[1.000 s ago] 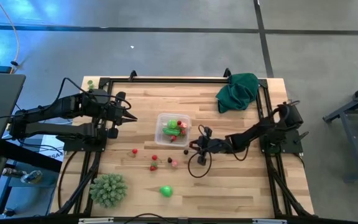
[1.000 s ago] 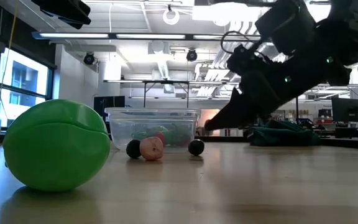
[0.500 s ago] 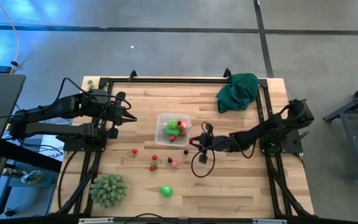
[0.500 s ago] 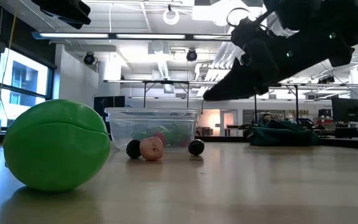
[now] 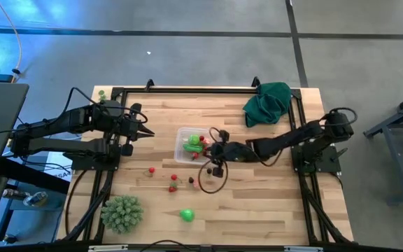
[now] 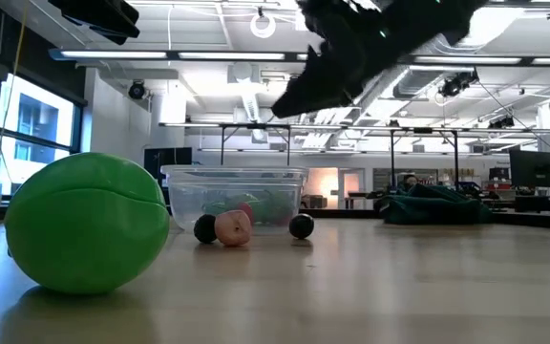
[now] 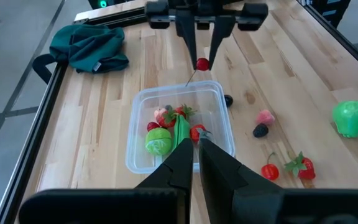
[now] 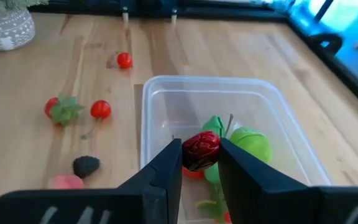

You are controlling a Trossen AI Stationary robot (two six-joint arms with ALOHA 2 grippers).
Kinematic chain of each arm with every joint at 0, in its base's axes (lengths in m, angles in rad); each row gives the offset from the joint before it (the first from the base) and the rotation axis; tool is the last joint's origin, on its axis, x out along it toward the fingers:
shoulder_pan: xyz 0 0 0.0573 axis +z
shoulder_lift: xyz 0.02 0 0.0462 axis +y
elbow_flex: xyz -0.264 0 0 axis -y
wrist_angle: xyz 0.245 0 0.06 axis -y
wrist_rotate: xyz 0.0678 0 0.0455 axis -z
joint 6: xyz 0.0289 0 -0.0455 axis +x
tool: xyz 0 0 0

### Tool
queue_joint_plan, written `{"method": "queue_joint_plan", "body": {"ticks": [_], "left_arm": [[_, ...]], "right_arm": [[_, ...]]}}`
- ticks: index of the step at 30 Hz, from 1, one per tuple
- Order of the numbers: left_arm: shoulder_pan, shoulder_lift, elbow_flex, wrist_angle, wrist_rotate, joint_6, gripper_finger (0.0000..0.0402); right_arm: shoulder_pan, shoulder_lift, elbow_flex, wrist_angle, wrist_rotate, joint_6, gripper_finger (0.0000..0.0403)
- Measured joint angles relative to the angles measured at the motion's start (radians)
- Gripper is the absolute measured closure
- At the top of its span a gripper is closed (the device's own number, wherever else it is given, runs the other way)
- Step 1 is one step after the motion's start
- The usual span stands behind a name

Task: Pick and placing Produce into tupperware
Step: Put the red cherry into the transparent container

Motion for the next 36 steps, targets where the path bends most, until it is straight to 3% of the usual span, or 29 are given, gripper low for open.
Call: {"method": "queue_joint_plan", "body": {"ticks": [7, 15, 26, 36], "left_arm": [[0.0, 0.0, 0.0, 0.0, 0.0, 0.0, 0.0383], [0.0, 0.0, 0.0, 0.0, 0.0, 0.0, 0.0383], [0.0, 0.0, 0.0, 0.0, 0.0, 0.0, 0.0383], [0.0, 0.0, 0.0, 0.0, 0.0, 0.0, 0.0383]], "right_arm": [[-0.088, 0.029, 0.225, -0.335, -0.141, 0.067, 0.032], [-0.191, 0.181, 0.392, -0.532, -0.296, 0.05, 0.032], [-0.235, 0.381, 0.537, -0.615, -0.359, -0.019, 0.032], [-0.234, 0.412, 0.556, -0.622, -0.359, -0.03, 0.032]]}}
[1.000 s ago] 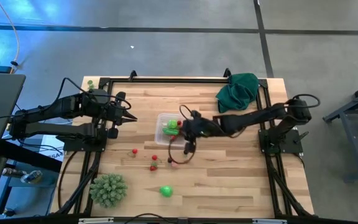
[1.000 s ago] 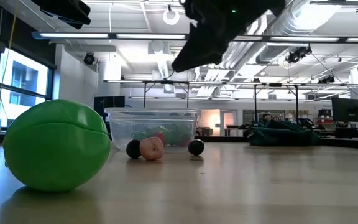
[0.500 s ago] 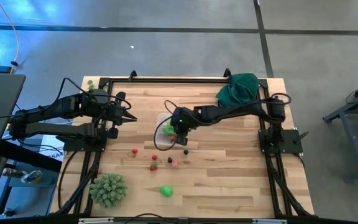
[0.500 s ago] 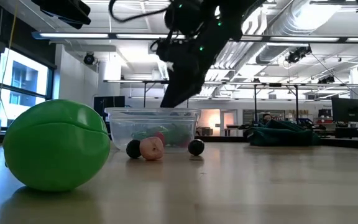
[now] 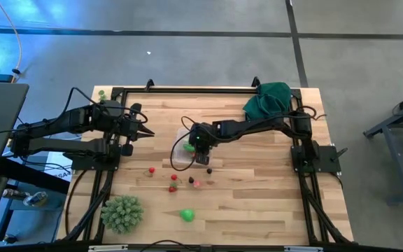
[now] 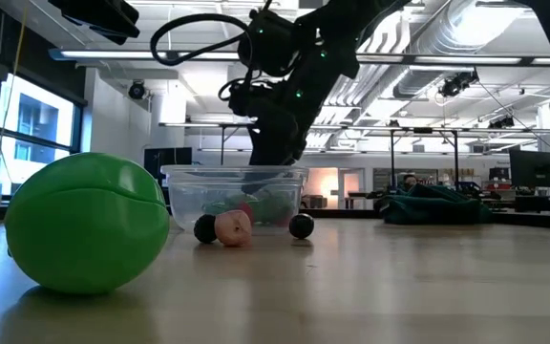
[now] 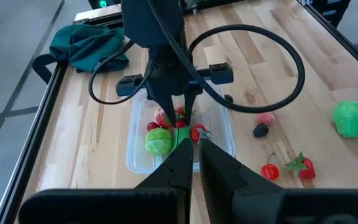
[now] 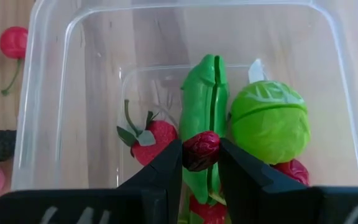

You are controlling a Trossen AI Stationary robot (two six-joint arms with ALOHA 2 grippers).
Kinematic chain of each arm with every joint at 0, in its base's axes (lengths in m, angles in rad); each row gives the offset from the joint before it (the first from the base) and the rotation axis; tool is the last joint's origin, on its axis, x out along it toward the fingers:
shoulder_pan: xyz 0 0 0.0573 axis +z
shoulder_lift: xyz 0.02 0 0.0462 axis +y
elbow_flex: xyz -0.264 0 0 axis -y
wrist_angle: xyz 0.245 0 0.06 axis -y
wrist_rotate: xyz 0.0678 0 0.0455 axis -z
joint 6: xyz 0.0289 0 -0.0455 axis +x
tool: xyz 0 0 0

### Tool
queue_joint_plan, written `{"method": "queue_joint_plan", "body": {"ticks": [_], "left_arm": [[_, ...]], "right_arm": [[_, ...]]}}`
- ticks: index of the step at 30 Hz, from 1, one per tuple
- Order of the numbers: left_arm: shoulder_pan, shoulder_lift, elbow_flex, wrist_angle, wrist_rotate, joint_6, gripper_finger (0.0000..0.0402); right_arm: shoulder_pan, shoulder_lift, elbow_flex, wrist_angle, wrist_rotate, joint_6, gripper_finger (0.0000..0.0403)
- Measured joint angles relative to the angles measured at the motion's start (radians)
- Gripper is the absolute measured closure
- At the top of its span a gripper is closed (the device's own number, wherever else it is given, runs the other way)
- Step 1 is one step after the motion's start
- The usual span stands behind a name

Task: Pick and placing Produce into tupperware
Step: Put the red cherry into the transparent container, then put the blueberry into the transparent container

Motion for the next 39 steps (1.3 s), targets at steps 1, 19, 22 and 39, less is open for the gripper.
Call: {"method": "queue_joint_plan", "body": {"ticks": [1, 19, 22, 39], "left_arm": [[0.0, 0.0, 0.0, 0.0, 0.0, 0.0, 0.0383], [0.0, 0.0, 0.0, 0.0, 0.0, 0.0, 0.0383], [0.0, 0.0, 0.0, 0.0, 0.0, 0.0, 0.0383], [0.0, 0.0, 0.0, 0.0, 0.0, 0.0, 0.0383]], "right_arm": [[0.0, 0.0, 0.0, -0.001, 0.0, 0.0, 0.032], [0.0, 0.0, 0.0, 0.011, 0.019, -0.001, 0.0274], [0.0, 0.0, 0.0, 0.013, 0.019, -0.013, 0.0267], [0.033, -0.028, 0.0, 0.048, 0.036, -0.052, 0.0265]]}}
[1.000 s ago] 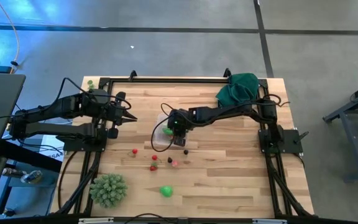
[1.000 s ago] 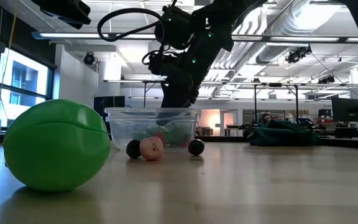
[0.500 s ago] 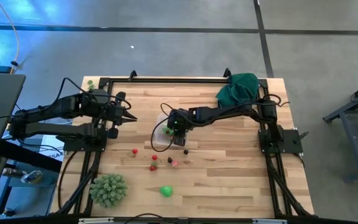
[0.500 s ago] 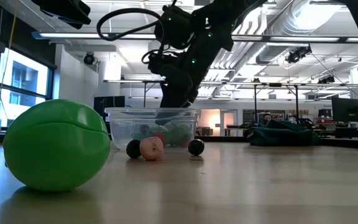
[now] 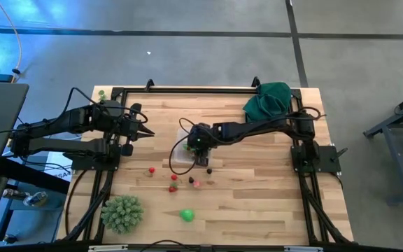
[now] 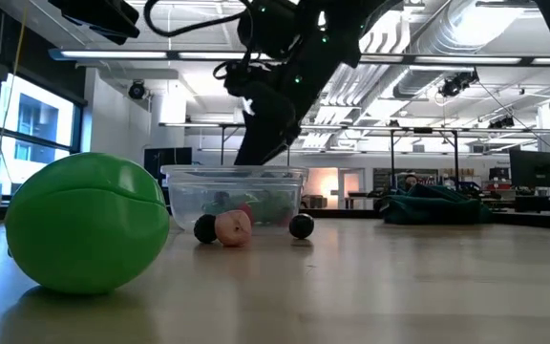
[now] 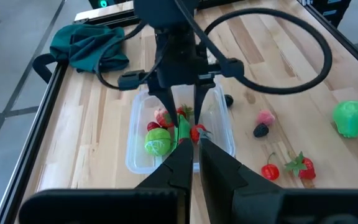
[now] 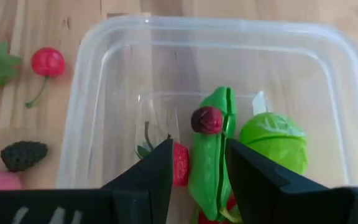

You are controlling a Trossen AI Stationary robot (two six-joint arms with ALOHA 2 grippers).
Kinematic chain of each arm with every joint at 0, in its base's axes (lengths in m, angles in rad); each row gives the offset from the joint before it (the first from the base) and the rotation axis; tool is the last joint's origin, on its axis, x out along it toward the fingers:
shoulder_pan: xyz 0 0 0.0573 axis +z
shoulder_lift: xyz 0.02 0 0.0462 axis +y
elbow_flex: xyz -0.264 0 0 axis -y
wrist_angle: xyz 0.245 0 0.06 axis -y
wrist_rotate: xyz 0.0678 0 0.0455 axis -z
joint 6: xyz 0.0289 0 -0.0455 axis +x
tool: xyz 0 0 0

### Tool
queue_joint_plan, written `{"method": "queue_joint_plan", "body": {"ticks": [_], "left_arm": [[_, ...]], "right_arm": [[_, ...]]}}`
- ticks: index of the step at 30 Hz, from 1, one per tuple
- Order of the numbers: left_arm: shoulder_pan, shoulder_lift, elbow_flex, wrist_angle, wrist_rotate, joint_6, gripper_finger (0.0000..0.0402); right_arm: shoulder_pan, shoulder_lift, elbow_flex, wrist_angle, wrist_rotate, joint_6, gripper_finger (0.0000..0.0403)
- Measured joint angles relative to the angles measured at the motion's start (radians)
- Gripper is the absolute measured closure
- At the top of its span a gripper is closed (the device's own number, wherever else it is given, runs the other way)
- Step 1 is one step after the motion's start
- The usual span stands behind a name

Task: Pick and placing Produce into tupperware
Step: Put the blueberry into the transparent container

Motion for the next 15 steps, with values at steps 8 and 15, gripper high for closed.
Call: {"method": "queue_joint_plan", "body": {"ticks": [8, 15], "left_arm": [[0.0, 0.0, 0.0, 0.0, 0.0, 0.0, 0.0383], [0.0, 0.0, 0.0, 0.0, 0.0, 0.0, 0.0383]], "right_arm": [[0.027, -0.058, 0.0, 0.017, 0.081, -0.04, 0.0265], [0.072, -0.122, -0.002, -0.015, 0.184, -0.069, 0.0265]]}}
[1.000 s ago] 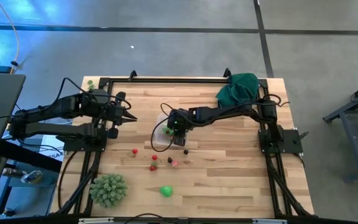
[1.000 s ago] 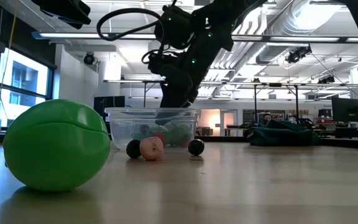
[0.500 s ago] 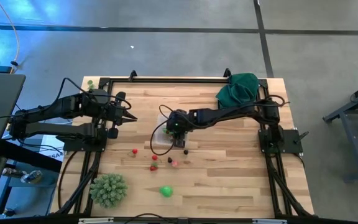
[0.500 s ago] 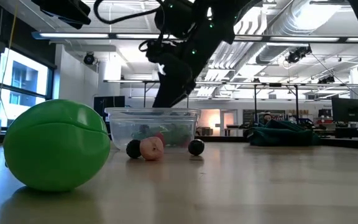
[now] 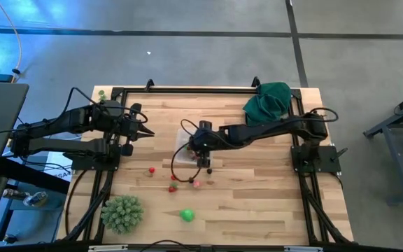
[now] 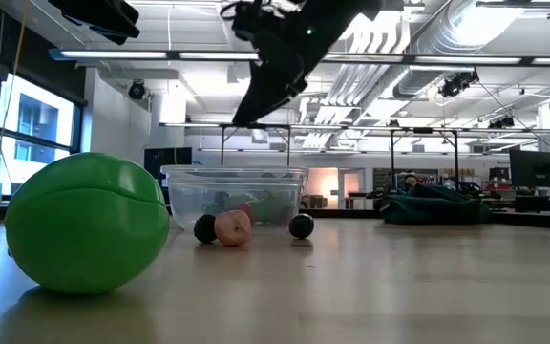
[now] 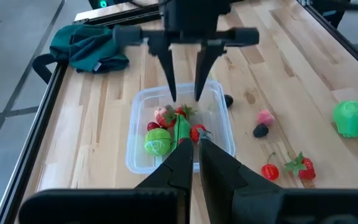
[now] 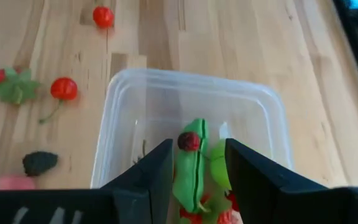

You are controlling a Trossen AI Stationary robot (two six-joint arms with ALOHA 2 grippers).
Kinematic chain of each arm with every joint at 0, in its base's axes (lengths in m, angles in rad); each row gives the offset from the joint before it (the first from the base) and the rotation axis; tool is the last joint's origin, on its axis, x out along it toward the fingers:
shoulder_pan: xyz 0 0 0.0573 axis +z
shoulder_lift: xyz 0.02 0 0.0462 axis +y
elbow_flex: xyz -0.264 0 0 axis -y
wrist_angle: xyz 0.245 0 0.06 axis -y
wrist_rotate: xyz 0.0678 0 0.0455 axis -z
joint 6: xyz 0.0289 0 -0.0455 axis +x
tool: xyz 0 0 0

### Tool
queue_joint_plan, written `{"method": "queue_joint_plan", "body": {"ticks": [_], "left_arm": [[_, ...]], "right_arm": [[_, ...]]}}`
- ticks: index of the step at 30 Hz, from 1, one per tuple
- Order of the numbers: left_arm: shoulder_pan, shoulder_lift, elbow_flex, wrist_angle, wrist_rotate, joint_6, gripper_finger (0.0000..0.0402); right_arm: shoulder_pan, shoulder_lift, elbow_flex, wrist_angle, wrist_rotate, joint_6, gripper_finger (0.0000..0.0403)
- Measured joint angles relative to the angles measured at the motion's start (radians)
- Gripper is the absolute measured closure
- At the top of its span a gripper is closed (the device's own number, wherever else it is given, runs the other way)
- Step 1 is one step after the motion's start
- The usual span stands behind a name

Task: Pick and placing Produce into tupperware
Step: Put the blueberry into the transparent container

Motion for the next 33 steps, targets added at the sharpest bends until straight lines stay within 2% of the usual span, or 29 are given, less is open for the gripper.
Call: {"method": "queue_joint_plan", "body": {"ticks": [5, 12, 20, 27, 33], "left_arm": [[0.0, 0.0, 0.0, 0.0, 0.0, 0.0, 0.0383], [0.0, 0.0, 0.0, 0.0, 0.0, 0.0, 0.0383], [0.0, 0.0, 0.0, 0.001, 0.0, 0.0, 0.0383], [0.0, 0.0, 0.0, 0.0, 0.0, 0.0, 0.0383], [0.0, 0.0, 0.0, 0.0, 0.0, 0.0, 0.0383]], "right_arm": [[0.021, -0.094, -0.116, 0.08, 0.029, 0.004, 0.0265], [0.023, -0.302, -0.465, 0.385, 0.024, 0.083, 0.0265], [0.023, -0.492, -0.8, 0.633, 0.063, 0.189, 0.0265], [0.018, -0.509, -1.005, 0.931, 0.11, 0.219, 0.0265], [0.006, -0.454, -1.034, 0.979, 0.1, 0.243, 0.0265]]}}
